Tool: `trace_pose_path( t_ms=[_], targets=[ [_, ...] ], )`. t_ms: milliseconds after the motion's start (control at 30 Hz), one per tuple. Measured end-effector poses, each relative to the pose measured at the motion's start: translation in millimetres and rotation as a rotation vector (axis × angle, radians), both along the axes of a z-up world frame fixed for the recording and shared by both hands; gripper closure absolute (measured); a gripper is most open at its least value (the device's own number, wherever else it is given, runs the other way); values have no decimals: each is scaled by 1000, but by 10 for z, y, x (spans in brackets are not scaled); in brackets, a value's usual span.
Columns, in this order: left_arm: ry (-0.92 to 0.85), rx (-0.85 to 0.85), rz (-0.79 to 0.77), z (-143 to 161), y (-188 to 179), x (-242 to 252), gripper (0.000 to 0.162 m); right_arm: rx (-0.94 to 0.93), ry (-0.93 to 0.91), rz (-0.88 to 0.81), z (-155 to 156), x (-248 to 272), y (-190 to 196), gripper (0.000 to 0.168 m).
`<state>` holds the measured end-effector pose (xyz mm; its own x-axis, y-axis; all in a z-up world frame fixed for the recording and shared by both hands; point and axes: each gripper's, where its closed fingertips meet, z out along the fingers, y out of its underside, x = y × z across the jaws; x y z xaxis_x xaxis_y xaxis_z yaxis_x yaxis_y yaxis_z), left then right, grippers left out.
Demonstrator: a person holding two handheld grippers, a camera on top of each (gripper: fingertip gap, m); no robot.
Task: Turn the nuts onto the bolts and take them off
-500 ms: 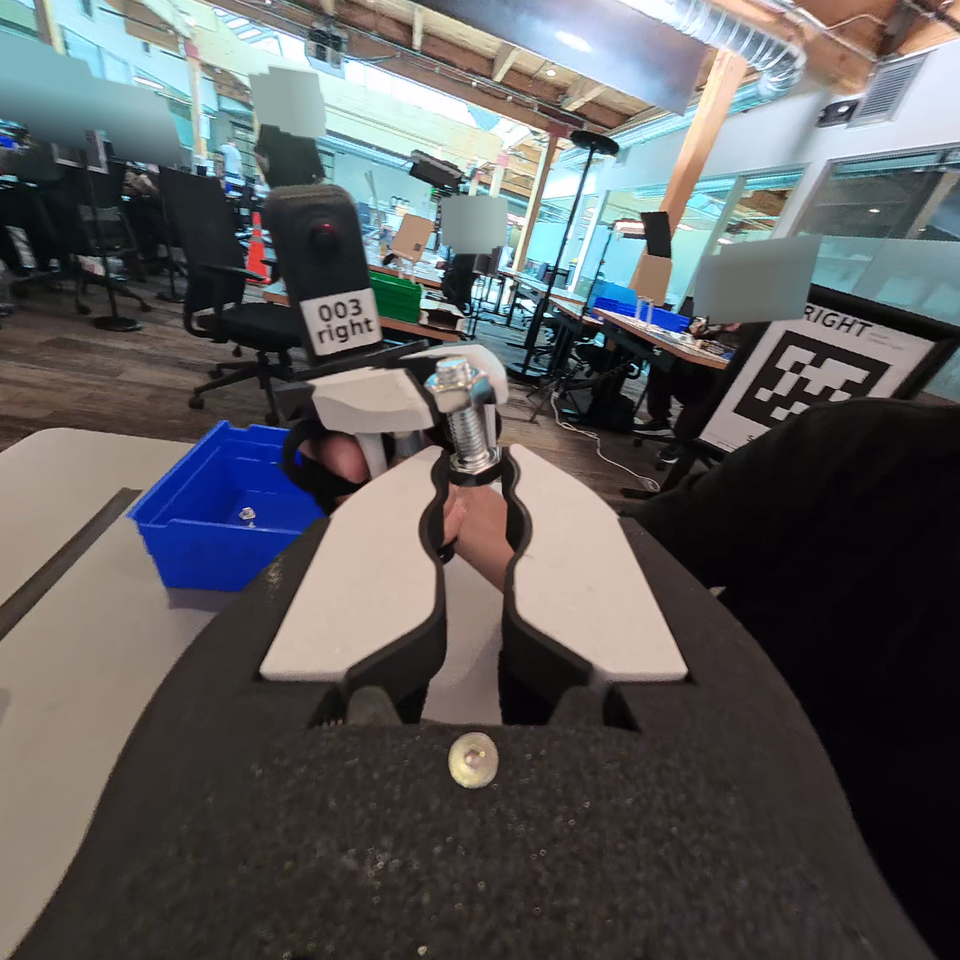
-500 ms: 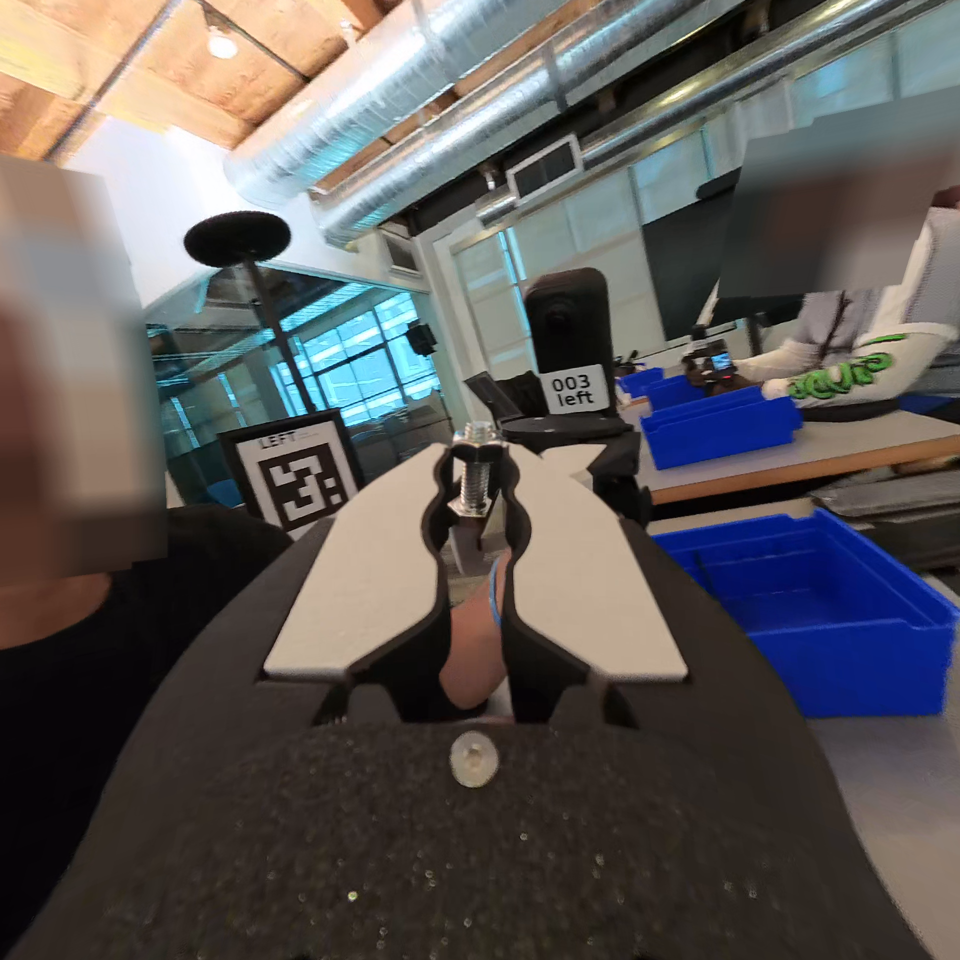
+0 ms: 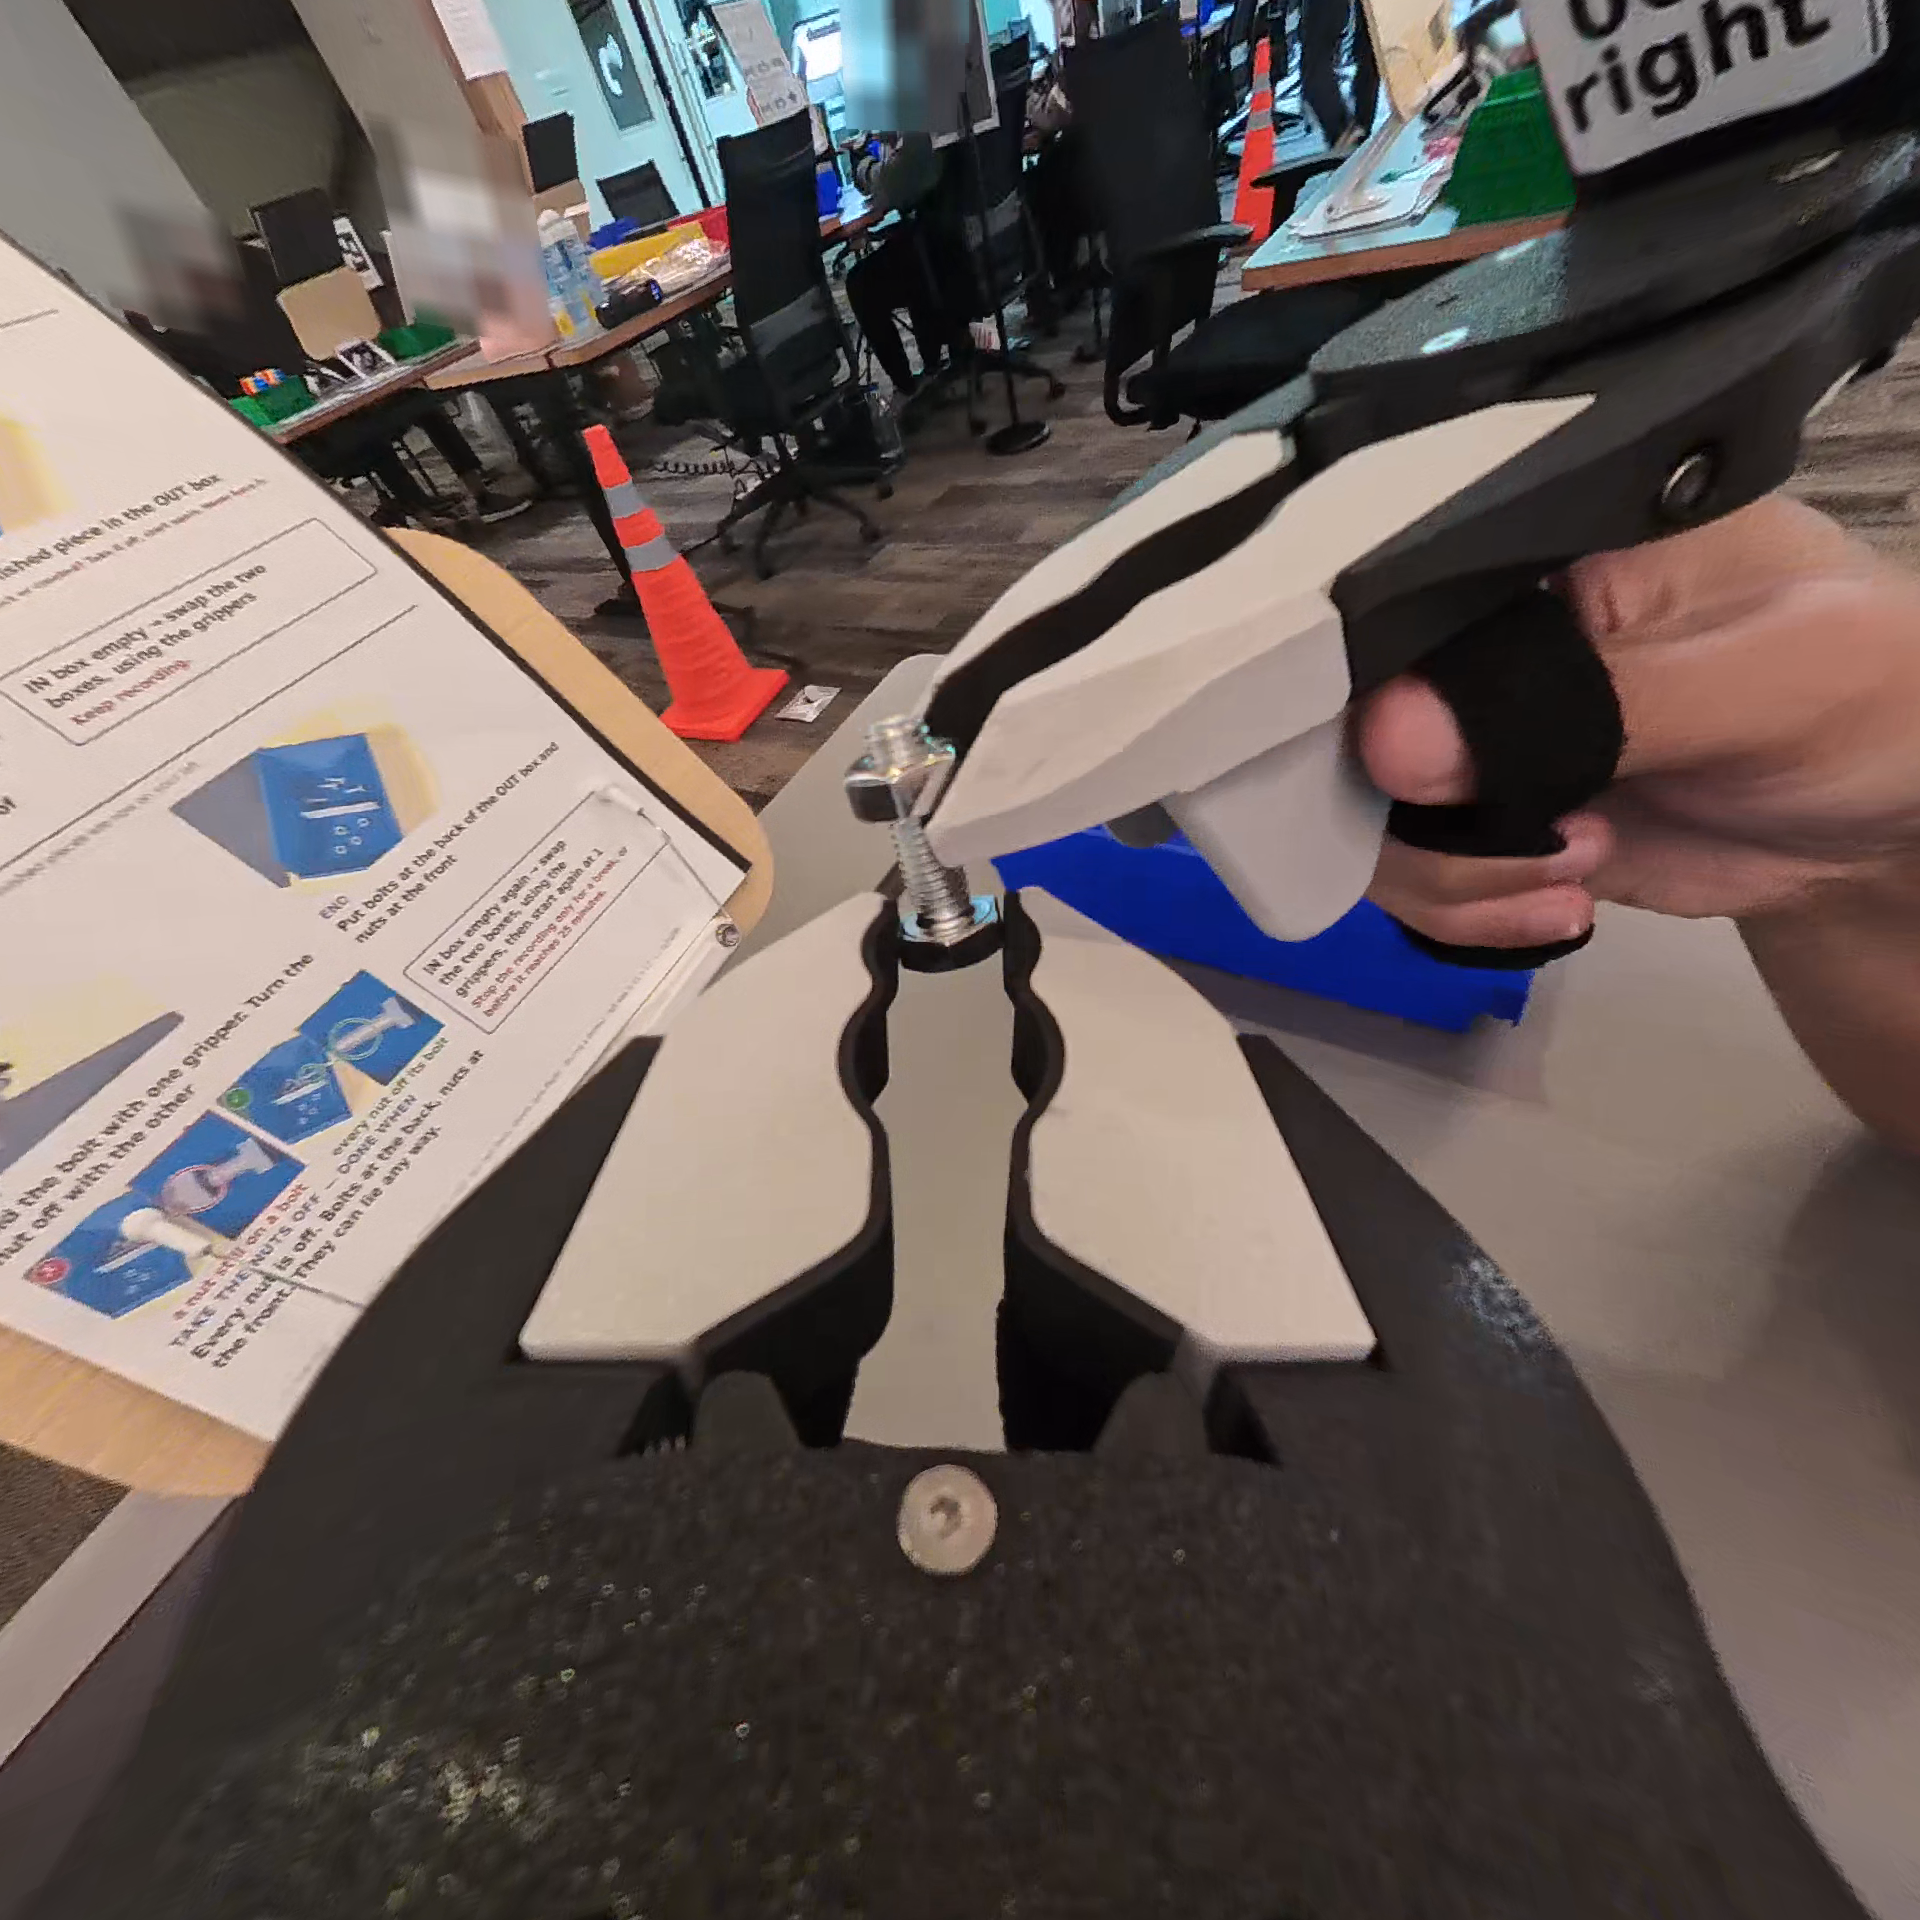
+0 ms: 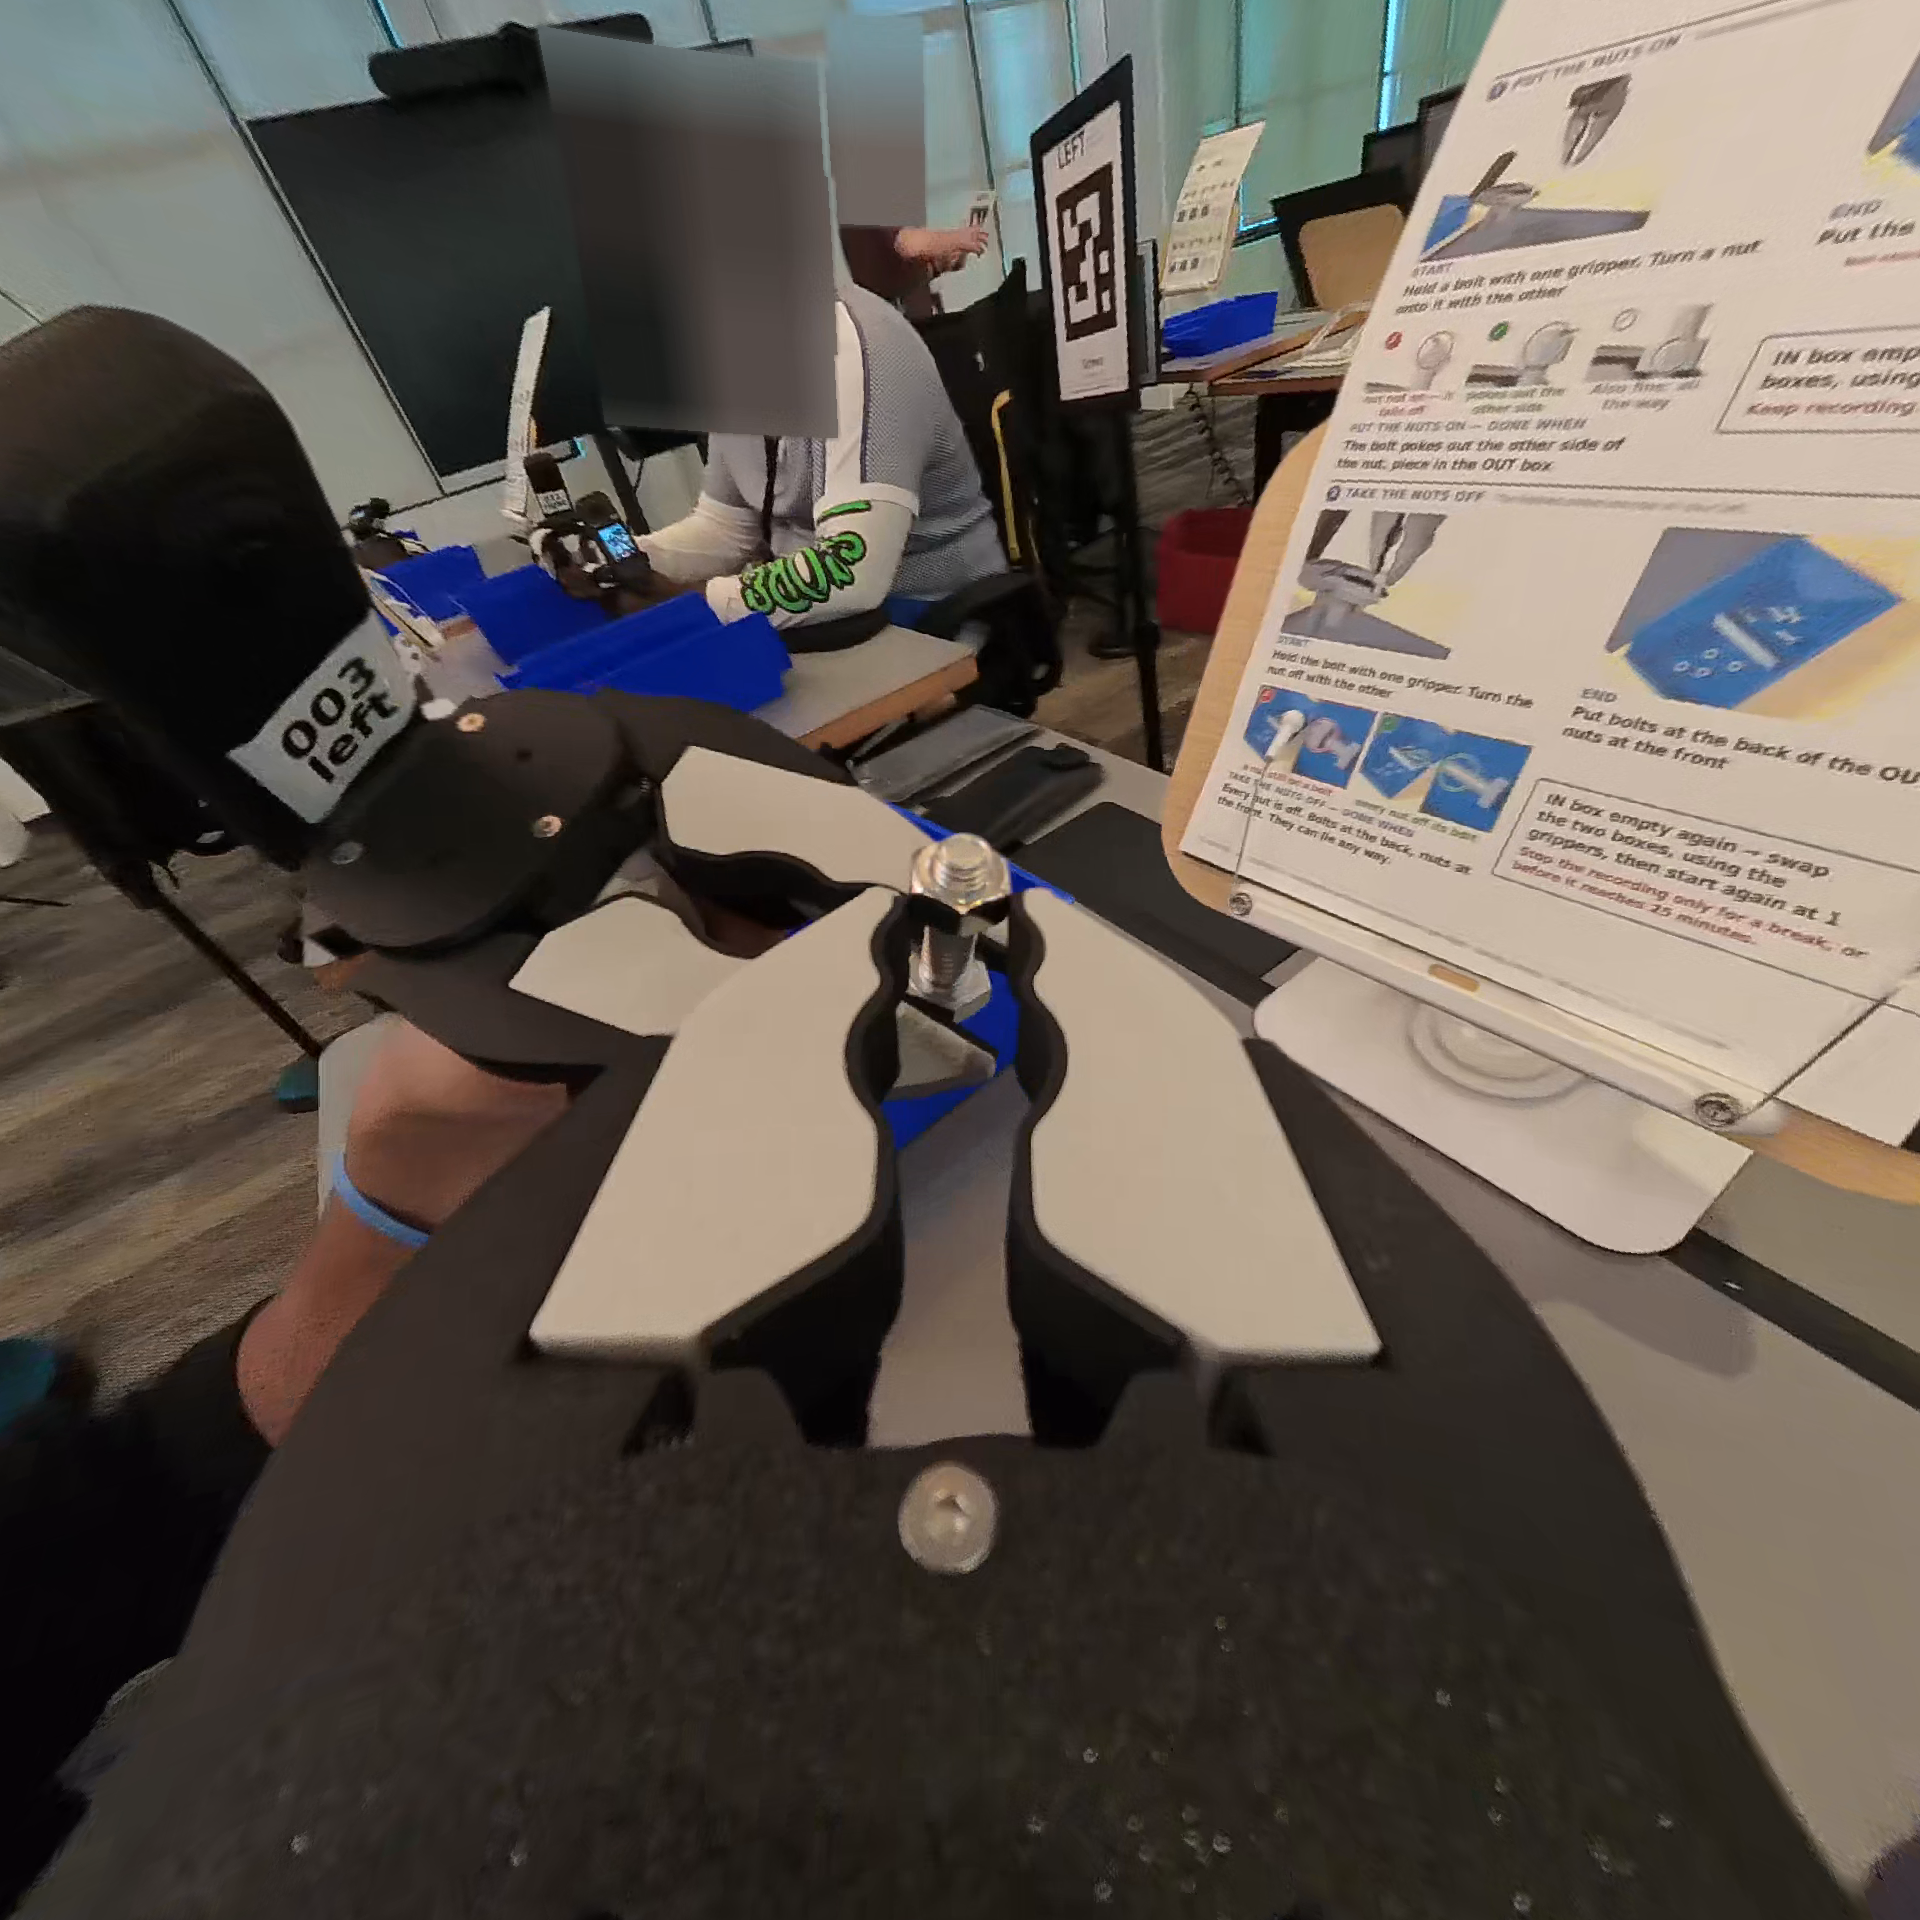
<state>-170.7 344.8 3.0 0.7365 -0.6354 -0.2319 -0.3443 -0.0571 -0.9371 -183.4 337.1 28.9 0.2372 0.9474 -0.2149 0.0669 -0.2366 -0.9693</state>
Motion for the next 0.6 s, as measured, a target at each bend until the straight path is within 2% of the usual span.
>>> trace_pose_path(
  t_ms=[67,200,267,333,433,533,600],
  targets=[
    [-50,-8,-36,45,-36,19,144,7,24,30,53,12,-40,149],
    [-224,-54,-191,199,-201,90,144,5,203,259,336,136,-232,124],
    [-355,-94,-329,315,-343,150,144,-46,307,417,478,256,-358,124],
    [-477,-123,-467,435,-485,193,144,-84,362,498,528,323,-391,123],
    [-585,-167,-614,520,-624,236,144,-109,309,568,405,250,-460,123],
    [-566,-184,-609,452,-588,272,144,-115,297,633,361,162,-591,124],
    [-541,-184,-619,415,-599,306,144,-113,302,617,356,119,-586,138]
  ],
)
